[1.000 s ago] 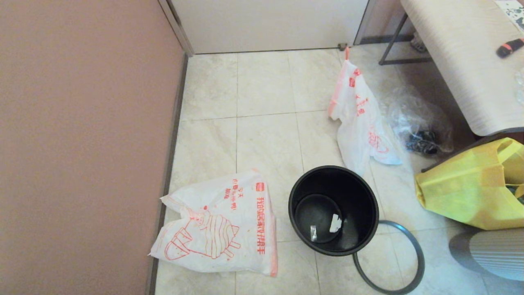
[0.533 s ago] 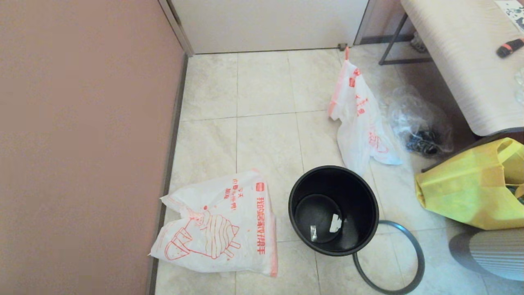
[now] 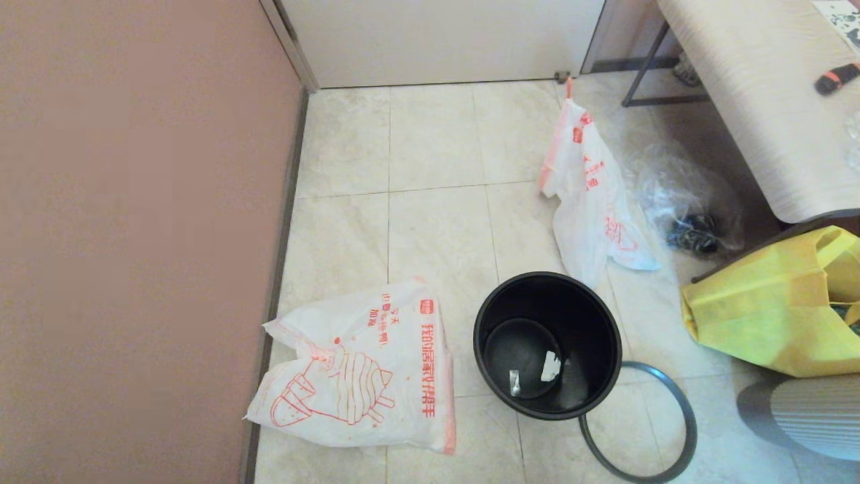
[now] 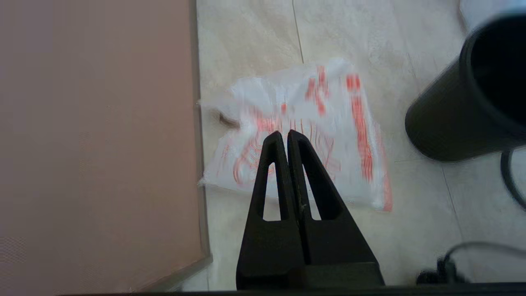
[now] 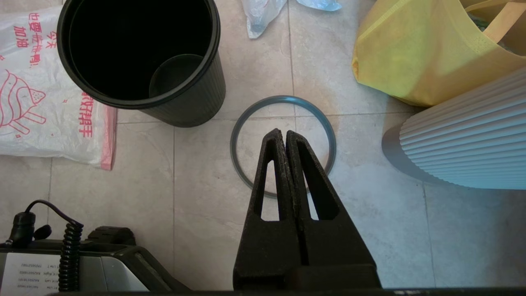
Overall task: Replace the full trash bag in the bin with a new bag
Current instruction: Pick up a new trash bag
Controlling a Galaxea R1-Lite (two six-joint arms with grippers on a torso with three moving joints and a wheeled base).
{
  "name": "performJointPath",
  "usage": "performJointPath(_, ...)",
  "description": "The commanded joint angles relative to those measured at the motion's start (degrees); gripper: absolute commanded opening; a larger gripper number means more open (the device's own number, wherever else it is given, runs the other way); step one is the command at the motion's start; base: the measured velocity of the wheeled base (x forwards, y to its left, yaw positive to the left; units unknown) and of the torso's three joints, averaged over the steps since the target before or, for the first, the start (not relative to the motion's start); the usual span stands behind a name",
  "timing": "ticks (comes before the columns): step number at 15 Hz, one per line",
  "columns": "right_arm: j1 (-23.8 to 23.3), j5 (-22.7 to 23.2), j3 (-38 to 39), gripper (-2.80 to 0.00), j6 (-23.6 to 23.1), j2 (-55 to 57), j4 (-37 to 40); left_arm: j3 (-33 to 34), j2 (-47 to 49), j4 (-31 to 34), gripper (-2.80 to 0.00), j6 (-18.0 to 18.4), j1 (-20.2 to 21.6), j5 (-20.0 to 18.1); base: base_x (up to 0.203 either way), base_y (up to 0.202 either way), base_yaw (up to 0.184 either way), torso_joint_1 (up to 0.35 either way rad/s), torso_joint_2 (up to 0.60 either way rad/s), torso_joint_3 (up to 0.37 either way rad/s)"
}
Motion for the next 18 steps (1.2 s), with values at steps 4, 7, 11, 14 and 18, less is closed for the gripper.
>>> performJointPath(4, 0.01, 0.05, 0.0, -2.8, -0.04, 0.13, 0.06, -10.43, 8.02, -0.03, -2.8, -1.17, 0.07, 0.3, 0.0, 0.0, 0.0, 0.0, 0.0, 0.0)
performJointPath(7, 0.01, 0.05, 0.02, -2.8, -0.04, 0.13, 0.06, -16.97, 16.84, -0.07, -2.8, 0.47, 0.28, 0.33, 0.0, 0.0, 0.0, 0.0, 0.0, 0.0)
performJointPath(11, 0.01, 0.05, -0.05, -2.8, -0.04, 0.13, 0.06, -24.97, 28.69, -0.04, -2.8, 5.18, 0.47, 0.84, 0.0, 0.0, 0.0, 0.0, 0.0, 0.0)
performJointPath(14, 0.01, 0.05, 0.03, -2.8, -0.04, 0.13, 0.06, -28.21, 37.44, -0.43, -2.8, 11.07, 0.51, 1.74, 0.0, 0.0, 0.0, 0.0, 0.0, 0.0)
performJointPath(18, 0.01, 0.05, 0.02, -2.8, -0.04, 0.13, 0.06, -30.23, 48.42, -1.38, -2.8, 15.19, -0.64, 5.01, 0.0, 0.0, 0.0, 0.0, 0.0, 0.0)
